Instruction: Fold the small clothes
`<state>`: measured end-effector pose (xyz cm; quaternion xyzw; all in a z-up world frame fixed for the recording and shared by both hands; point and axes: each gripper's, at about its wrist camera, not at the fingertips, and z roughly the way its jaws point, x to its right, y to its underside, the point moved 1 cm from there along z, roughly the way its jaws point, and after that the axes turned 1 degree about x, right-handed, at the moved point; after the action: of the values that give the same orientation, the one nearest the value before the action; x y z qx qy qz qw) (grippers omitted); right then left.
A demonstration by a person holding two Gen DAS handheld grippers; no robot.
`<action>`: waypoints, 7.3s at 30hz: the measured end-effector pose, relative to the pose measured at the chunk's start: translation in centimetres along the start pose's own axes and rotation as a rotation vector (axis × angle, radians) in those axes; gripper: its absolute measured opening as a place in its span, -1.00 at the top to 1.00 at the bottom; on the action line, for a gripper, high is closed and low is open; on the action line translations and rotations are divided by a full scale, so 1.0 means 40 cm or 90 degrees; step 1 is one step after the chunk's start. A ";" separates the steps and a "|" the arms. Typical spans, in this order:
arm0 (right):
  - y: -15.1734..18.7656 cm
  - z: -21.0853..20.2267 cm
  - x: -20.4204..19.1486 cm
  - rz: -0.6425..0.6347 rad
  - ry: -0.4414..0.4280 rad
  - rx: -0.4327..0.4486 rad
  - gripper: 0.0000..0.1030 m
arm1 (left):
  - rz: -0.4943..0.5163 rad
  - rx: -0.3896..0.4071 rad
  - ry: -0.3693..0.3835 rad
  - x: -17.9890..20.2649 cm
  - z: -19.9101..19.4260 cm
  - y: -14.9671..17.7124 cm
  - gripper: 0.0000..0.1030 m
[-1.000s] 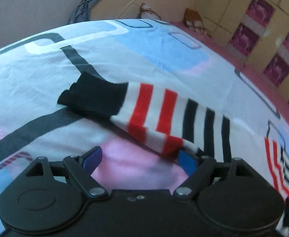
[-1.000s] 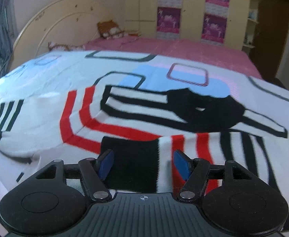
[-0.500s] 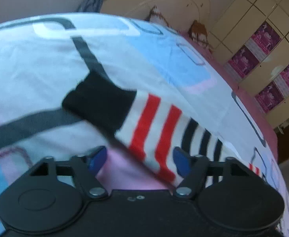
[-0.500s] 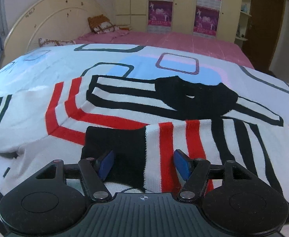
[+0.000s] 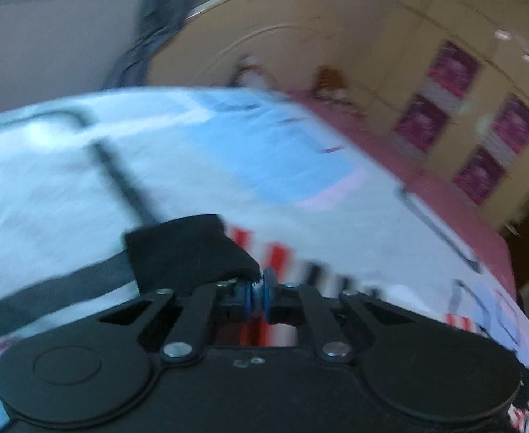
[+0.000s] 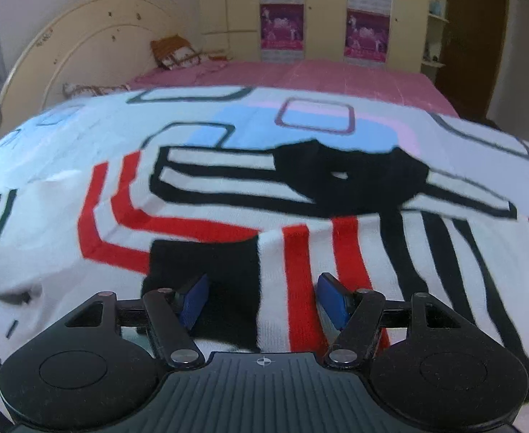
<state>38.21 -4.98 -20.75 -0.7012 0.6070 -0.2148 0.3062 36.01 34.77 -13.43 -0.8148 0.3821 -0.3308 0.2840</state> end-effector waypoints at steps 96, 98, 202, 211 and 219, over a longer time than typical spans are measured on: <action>0.062 -0.181 0.373 0.193 0.019 -0.010 0.89 | 0.382 -0.148 0.140 0.530 0.109 0.251 -0.16; 0.060 -0.191 0.383 0.205 0.019 0.006 0.88 | 0.374 -0.151 0.143 0.535 0.126 0.243 -0.16; 0.199 -0.392 0.293 0.034 -0.038 0.006 -0.11 | 0.507 -0.142 0.097 0.572 -0.250 0.544 -0.50; 0.275 -0.458 0.254 0.045 -0.003 -0.006 -0.11 | 0.524 -0.145 0.120 0.516 -0.295 0.564 -0.52; 0.345 -0.526 0.203 0.046 0.031 -0.017 -0.11 | 0.510 -0.168 0.130 0.417 -0.339 0.574 -0.53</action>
<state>15.50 -17.54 -15.71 -0.6774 0.6422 -0.2121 0.2894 23.92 5.86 -16.11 -0.5945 0.7334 -0.2215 0.2442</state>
